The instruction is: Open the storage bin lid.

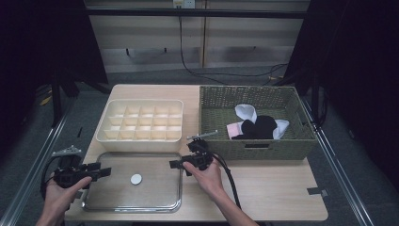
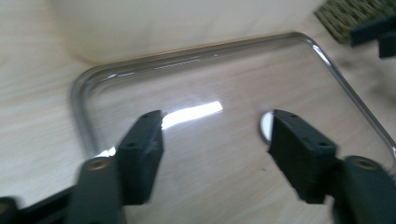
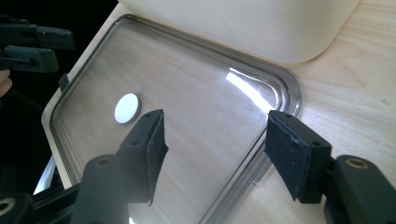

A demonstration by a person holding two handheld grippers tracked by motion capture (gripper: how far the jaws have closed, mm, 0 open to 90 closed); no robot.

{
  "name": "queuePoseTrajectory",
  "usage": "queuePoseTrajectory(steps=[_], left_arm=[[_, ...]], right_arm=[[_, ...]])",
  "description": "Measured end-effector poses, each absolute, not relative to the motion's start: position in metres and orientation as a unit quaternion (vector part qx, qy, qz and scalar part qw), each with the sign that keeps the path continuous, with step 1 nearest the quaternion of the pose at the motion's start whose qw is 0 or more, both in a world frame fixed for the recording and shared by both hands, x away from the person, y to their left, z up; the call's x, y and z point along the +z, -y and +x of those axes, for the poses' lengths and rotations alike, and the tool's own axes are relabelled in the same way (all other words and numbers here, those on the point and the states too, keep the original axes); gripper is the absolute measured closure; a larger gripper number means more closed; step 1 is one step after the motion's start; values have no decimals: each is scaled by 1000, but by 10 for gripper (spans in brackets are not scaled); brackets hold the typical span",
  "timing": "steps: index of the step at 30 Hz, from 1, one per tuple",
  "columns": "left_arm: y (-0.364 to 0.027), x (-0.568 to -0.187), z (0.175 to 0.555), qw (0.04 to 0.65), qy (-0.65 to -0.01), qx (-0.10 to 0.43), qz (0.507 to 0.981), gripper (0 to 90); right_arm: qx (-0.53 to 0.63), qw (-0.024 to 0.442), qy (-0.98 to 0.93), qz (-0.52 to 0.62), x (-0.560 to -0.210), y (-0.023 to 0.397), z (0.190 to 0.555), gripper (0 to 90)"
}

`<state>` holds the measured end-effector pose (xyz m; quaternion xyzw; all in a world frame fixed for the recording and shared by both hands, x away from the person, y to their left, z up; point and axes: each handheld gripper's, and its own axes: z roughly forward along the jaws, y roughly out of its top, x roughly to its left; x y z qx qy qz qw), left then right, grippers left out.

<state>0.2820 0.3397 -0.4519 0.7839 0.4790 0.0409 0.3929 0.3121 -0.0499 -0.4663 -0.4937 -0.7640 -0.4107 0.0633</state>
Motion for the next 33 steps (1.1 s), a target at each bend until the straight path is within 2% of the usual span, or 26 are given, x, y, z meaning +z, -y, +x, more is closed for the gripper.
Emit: queuePoseTrajectory(steps=[6, 17, 27, 33], left_arm=[[-328, -450, 279, 396, -465, 41, 791, 437], [-309, -439, 273, 431, -453, 16, 781, 378], [-276, -435, 272, 438, -435, 5, 787, 421], [-253, -429, 269, 436, -401, 8, 806, 372]], right_arm=[[-421, 64, 763, -486, -460, 56, 311, 394], [-443, 65, 761, -470, -446, 64, 310, 420], [-443, 66, 763, -466, -431, 79, 309, 490], [-457, 67, 757, -462, -422, 91, 309, 500]])
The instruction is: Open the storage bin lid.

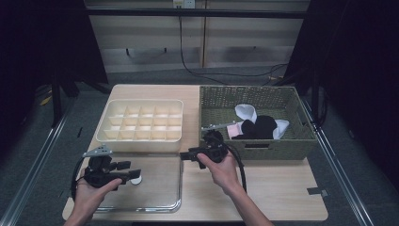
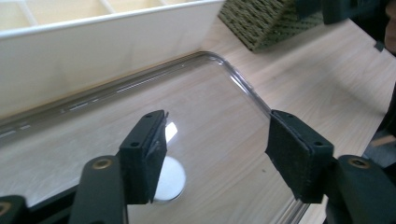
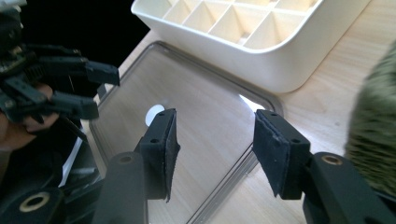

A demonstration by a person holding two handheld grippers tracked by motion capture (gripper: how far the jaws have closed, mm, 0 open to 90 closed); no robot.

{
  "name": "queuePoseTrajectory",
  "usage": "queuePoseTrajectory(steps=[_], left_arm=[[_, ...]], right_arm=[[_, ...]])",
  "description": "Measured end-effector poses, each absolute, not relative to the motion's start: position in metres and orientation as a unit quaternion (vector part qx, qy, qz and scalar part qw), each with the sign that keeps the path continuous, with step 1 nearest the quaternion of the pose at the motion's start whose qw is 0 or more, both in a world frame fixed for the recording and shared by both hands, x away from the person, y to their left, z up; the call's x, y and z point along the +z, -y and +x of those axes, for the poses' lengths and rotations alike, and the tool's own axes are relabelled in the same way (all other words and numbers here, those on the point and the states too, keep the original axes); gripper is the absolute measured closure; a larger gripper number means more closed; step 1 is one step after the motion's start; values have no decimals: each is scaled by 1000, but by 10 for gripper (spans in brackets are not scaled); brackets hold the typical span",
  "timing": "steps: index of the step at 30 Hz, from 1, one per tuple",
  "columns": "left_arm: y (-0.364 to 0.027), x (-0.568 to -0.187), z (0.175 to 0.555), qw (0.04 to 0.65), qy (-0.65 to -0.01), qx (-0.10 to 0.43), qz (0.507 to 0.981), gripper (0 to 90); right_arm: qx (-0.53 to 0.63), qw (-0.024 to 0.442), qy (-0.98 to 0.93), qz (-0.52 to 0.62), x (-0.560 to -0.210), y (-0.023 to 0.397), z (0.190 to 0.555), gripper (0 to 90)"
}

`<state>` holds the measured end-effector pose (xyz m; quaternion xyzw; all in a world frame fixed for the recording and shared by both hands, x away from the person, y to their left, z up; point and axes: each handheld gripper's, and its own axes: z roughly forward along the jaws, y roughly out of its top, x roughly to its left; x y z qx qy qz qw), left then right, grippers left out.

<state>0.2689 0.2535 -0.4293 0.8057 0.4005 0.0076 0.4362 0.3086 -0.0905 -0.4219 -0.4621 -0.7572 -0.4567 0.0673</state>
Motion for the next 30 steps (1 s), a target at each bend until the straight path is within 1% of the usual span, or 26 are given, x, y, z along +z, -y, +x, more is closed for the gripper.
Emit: queuePoseTrajectory(steps=[6, 10, 13, 21, 30], left_arm=[[-239, -431, 272, 448, -402, -6, 799, 343], [-235, -433, 273, 444, -402, -3, 801, 335], [-234, -435, 272, 448, -403, -3, 798, 323], [-236, -440, 272, 447, -397, -1, 801, 324], [-237, -444, 270, 441, -403, -2, 801, 319]], right_arm=[[-471, 64, 750, -460, -412, 104, 309, 500], [-480, 54, 746, -458, -406, 115, 309, 501], [-487, 43, 743, -458, -400, 125, 308, 503], [-492, 7, 726, -481, -385, 157, 311, 484], [-488, -4, 714, -501, -379, 192, 315, 492]])
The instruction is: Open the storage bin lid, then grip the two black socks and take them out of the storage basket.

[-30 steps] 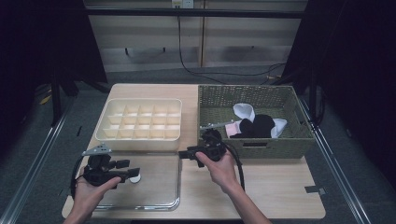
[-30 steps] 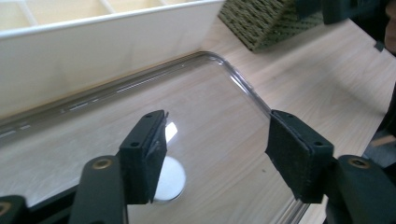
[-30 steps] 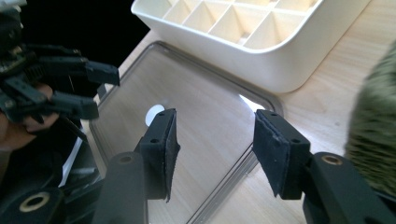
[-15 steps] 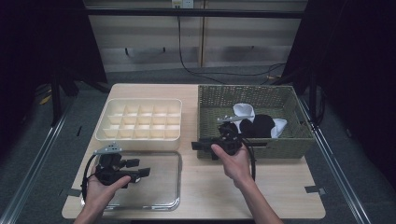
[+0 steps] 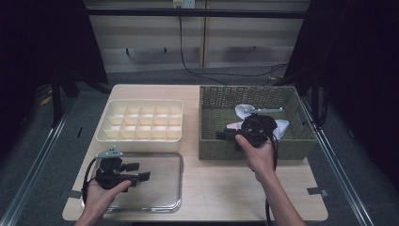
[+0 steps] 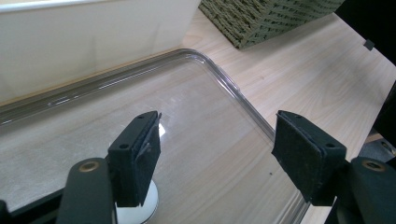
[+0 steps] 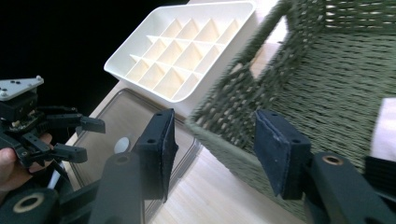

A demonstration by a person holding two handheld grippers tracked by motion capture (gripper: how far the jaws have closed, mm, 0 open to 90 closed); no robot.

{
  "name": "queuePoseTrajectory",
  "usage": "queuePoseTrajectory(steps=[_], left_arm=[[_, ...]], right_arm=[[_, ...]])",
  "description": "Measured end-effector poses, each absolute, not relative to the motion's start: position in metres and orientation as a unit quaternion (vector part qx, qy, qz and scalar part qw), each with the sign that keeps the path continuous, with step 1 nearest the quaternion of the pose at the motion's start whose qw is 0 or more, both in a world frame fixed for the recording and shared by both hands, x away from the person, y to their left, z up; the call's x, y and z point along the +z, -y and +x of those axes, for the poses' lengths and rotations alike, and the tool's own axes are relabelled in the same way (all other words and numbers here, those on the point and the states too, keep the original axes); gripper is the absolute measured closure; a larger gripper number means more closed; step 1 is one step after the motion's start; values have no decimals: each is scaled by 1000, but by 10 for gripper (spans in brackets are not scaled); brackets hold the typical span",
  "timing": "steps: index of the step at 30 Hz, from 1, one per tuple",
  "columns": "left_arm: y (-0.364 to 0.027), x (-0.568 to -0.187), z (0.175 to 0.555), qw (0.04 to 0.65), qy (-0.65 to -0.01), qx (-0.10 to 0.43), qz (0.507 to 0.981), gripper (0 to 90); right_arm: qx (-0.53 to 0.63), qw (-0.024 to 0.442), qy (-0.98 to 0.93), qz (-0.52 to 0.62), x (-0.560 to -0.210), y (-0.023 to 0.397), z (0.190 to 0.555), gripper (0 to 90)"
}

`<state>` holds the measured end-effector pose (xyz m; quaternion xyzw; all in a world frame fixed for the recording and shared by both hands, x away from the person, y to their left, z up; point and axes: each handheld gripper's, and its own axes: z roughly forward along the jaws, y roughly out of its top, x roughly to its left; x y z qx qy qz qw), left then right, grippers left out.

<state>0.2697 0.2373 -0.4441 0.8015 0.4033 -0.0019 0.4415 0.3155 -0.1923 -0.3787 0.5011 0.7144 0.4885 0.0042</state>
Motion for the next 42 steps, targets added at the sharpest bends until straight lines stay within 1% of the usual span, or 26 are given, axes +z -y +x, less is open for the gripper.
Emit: queuePoseTrajectory(steps=[6, 9, 11, 12, 20, 23, 29, 32, 35, 37, 40, 42], left_arm=[[-234, -444, 270, 440, -402, -3, 803, 312], [-232, -443, 271, 443, -397, -15, 804, 316], [-229, -442, 270, 437, -397, -2, 807, 327], [-228, -442, 270, 430, -390, 3, 814, 331], [-219, -443, 269, 435, -377, -5, 818, 336], [-212, -442, 271, 433, -374, -11, 820, 352], [-195, -439, 270, 430, -348, -2, 833, 360], [-191, -439, 271, 430, -340, 0, 837, 366], [-190, -445, 272, 454, -352, -4, 818, 371], [-187, -448, 271, 459, -356, 14, 814, 397], [-185, -448, 271, 459, -353, 2, 816, 374], [-185, -448, 269, 455, -351, 3, 818, 368]], right_arm=[[483, 19, -705, 519, -380, 217, 316, 494], [480, 24, -702, 526, -382, 231, 317, 509], [484, 19, -695, 532, -383, 241, 317, 509], [482, 24, -693, 535, -383, 245, 316, 510], [464, 40, -692, 551, -384, 275, 317, 513], [454, 46, -692, 559, -384, 284, 321, 507], [446, 50, -686, 573, -386, 300, 329, 505], [435, 56, -688, 578, -386, 308, 333, 542], [420, 52, -693, 584, -389, 315, 340, 573], [409, 53, -696, 587, -391, 319, 345, 583], [401, 50, -695, 595, -393, 322, 352, 578], [395, 43, -699, 595, -396, 319, 355, 579]])
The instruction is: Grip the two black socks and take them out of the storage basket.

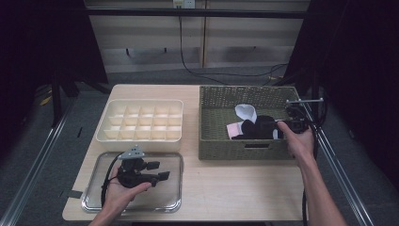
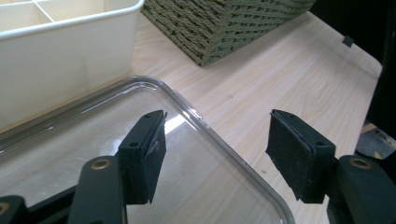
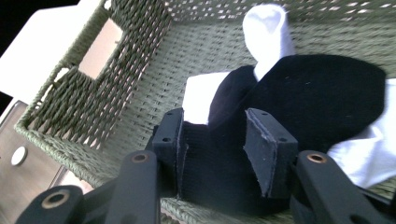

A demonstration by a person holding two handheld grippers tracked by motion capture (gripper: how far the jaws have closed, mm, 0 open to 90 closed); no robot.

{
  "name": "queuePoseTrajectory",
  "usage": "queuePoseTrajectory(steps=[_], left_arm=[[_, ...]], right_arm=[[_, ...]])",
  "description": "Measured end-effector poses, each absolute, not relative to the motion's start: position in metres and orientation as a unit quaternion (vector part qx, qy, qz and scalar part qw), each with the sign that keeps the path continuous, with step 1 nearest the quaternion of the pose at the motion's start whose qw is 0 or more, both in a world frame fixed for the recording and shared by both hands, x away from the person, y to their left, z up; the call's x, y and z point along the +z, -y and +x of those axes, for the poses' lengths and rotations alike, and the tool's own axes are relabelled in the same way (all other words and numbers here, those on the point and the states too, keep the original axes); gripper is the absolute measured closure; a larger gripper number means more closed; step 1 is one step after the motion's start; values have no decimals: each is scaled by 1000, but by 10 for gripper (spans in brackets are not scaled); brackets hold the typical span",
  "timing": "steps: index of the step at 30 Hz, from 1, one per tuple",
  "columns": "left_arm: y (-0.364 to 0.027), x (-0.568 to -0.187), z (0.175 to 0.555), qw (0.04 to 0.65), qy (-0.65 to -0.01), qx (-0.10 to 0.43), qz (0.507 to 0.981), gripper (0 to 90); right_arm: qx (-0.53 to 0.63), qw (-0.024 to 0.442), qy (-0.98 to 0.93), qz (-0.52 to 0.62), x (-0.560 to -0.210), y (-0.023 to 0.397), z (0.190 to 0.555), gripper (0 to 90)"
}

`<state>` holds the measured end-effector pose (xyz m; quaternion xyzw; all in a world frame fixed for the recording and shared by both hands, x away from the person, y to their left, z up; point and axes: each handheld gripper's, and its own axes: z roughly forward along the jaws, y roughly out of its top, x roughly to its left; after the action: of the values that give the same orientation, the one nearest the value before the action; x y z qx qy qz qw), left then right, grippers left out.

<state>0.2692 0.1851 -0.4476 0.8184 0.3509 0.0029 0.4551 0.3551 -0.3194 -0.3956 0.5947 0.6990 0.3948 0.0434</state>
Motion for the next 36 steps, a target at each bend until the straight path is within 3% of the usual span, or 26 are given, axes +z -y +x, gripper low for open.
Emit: queuePoseTrajectory(steps=[19, 28, 36], left_arm=[[-203, -454, 266, 440, -364, -1, 821, 330], [-201, -456, 266, 437, -361, -3, 824, 325], [-202, -456, 266, 437, -362, -4, 823, 323]], right_arm=[[301, 23, -717, 628, -411, 304, 398, 625], [269, 18, -726, 632, -416, 300, 402, 568], [229, 21, -729, 645, -418, 297, 405, 726]])
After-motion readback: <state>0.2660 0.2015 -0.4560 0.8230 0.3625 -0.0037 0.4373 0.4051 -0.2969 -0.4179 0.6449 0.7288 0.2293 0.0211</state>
